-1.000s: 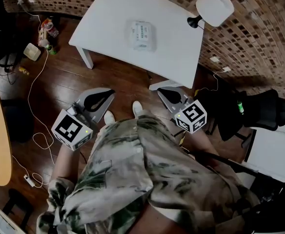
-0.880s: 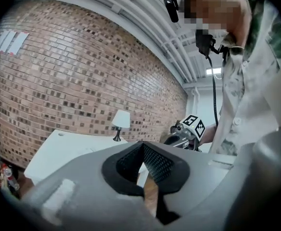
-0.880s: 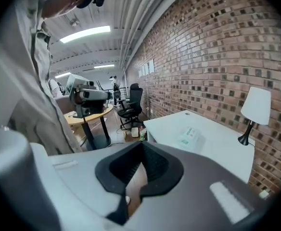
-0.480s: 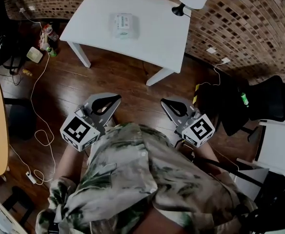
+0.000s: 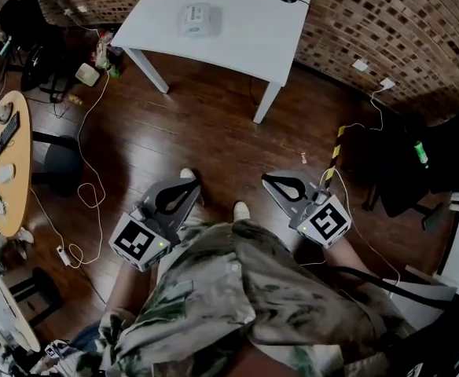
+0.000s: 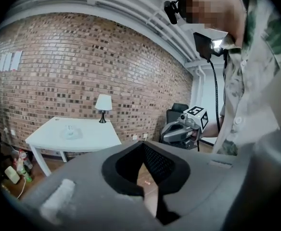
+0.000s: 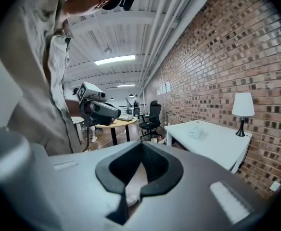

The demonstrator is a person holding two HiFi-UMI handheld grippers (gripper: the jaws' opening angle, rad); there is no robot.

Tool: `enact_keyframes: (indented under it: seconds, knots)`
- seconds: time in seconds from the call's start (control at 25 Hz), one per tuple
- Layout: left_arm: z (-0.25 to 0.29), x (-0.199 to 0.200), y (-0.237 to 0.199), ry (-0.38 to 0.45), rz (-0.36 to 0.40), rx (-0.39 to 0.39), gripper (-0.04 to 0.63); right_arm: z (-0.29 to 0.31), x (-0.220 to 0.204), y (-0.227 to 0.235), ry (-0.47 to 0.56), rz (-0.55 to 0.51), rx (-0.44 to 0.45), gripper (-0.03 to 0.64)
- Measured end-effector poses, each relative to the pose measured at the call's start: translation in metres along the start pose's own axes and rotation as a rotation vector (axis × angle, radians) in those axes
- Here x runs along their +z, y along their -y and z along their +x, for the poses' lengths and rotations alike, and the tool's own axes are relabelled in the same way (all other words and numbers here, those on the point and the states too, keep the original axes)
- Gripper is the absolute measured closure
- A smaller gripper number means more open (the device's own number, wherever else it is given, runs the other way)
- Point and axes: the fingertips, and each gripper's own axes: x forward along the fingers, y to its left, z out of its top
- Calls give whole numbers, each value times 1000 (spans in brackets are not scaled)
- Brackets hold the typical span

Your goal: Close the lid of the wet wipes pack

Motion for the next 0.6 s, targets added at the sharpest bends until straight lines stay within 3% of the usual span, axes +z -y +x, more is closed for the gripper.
enact_keyframes:
  seconds: [0.24, 0.6]
  knots:
    - [-22, -7, 49, -37, 18, 21, 595, -23, -4, -37, 28, -26, 10, 614]
    - [-90, -31, 105, 25, 31, 2, 595, -20, 2, -123, 46, -38, 20, 614]
